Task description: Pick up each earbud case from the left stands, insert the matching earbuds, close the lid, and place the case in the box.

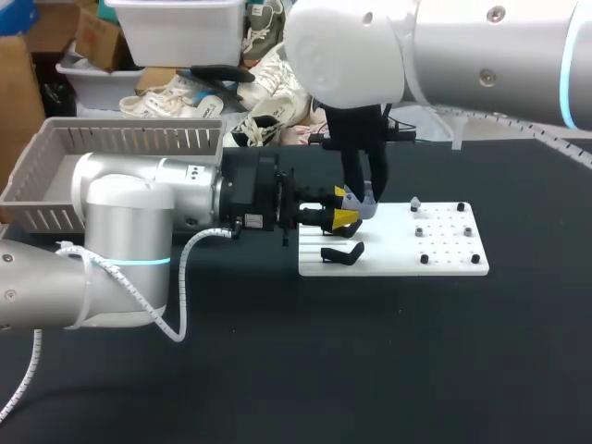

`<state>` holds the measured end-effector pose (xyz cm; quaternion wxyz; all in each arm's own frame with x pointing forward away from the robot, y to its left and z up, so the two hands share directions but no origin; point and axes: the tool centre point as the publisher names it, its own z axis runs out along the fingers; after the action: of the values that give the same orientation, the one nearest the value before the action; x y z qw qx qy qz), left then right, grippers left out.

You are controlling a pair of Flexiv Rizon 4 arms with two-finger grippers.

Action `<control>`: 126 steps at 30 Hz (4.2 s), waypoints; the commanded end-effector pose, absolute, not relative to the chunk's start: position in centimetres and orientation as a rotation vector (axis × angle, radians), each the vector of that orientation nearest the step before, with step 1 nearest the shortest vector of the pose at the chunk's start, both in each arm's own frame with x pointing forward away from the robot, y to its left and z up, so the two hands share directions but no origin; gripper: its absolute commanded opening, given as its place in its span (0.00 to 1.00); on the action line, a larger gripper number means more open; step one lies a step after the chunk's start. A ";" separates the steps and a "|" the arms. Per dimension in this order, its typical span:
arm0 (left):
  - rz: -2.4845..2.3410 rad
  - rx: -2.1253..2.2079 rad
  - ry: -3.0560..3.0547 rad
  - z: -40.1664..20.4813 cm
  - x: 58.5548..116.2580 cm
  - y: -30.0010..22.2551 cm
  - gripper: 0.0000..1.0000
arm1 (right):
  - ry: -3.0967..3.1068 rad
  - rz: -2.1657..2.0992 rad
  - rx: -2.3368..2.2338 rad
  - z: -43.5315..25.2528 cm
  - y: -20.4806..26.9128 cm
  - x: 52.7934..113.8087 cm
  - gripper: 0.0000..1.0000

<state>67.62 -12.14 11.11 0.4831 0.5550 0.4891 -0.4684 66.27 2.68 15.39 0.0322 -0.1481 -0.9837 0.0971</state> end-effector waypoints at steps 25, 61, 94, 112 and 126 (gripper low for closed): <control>-1.142 1.351 1.188 11.1 67.6 -12.2 0.00 | -3.249 -0.030 -0.543 20.4 -1.5 64.2 0.71; -1.142 1.351 1.188 11.1 67.6 -12.2 0.00 | -3.178 -0.123 -0.556 13.6 -8.4 73.0 0.75; -1.142 1.351 1.188 11.1 67.6 -12.2 0.00 | -3.135 -0.209 -0.894 5.5 -6.0 76.9 0.57; -1.142 1.351 1.188 11.1 67.6 -12.2 0.00 | -3.141 -0.162 -0.876 3.8 -6.4 78.4 0.49; -1.142 1.351 1.188 11.1 67.6 -12.2 0.00 | -3.149 -0.137 -0.842 3.3 -6.6 79.1 0.46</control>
<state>67.60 -12.19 11.17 0.4833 0.5551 0.4884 -0.4688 78.85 -6.73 3.29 -0.0629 -0.2567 -0.9634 -0.0440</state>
